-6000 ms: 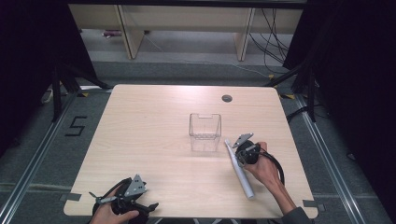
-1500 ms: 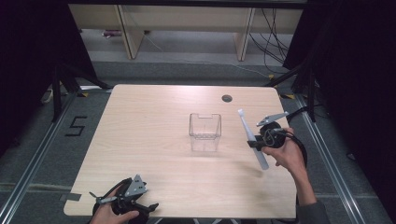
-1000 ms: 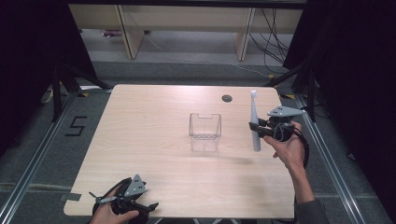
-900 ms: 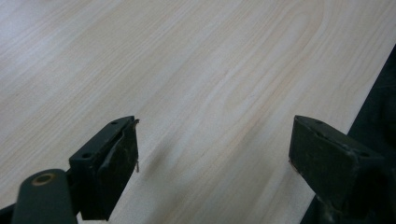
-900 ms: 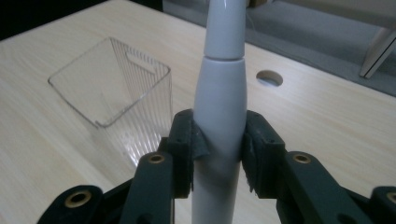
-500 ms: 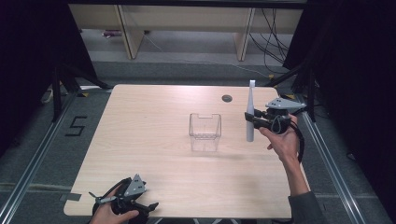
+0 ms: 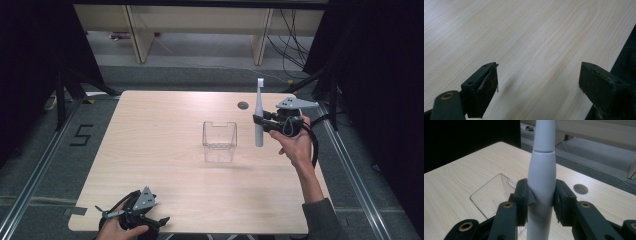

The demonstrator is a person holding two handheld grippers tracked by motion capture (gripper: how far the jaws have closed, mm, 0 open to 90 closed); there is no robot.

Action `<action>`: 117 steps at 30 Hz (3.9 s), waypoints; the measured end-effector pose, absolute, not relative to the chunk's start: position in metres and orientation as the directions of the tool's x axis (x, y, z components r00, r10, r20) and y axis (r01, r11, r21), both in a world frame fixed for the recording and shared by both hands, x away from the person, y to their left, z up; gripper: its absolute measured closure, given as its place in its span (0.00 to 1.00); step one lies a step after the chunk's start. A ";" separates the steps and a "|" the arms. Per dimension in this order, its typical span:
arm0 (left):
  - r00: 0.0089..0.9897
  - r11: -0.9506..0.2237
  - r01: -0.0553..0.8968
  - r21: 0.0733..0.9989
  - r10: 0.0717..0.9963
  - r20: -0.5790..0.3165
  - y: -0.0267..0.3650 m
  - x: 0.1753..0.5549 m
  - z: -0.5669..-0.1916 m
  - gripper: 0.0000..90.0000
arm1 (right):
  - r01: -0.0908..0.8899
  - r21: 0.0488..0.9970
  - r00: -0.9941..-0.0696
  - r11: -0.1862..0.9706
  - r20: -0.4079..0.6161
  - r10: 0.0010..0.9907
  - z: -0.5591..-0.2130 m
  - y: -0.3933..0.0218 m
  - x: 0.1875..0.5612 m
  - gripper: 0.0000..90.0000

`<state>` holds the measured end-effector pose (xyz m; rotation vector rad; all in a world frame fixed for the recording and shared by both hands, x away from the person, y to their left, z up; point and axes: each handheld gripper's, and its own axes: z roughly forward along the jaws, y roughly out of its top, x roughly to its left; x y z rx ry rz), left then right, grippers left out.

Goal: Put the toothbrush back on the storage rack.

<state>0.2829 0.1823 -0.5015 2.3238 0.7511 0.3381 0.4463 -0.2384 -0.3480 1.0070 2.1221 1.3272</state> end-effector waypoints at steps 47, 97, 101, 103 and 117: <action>0.811 -0.625 0.422 0.656 0.584 0.035 0.183 0.283 -0.500 0.17 | 0.351 0.854 -0.746 0.385 0.006 0.666 -0.355 -0.138 0.478 0.74; 0.804 -0.614 0.423 0.666 0.594 0.037 0.183 0.282 -0.501 0.17 | 0.465 0.692 -0.756 0.553 -0.014 0.654 -0.422 -0.116 0.497 0.74; 0.804 -0.614 0.424 0.666 0.593 0.036 0.183 0.281 -0.501 0.17 | 0.477 0.682 -0.753 0.554 -0.008 0.658 -0.424 -0.116 0.498 0.74; 0.804 -0.614 0.424 0.665 0.594 0.036 0.183 0.282 -0.501 0.17 | 0.476 0.681 -0.751 0.556 -0.014 0.661 -0.424 -0.116 0.499 0.74; 0.804 -0.614 0.423 0.666 0.593 0.036 0.183 0.281 -0.501 0.17 | 0.492 0.658 -0.748 0.570 -0.016 0.663 -0.427 -0.108 0.504 0.74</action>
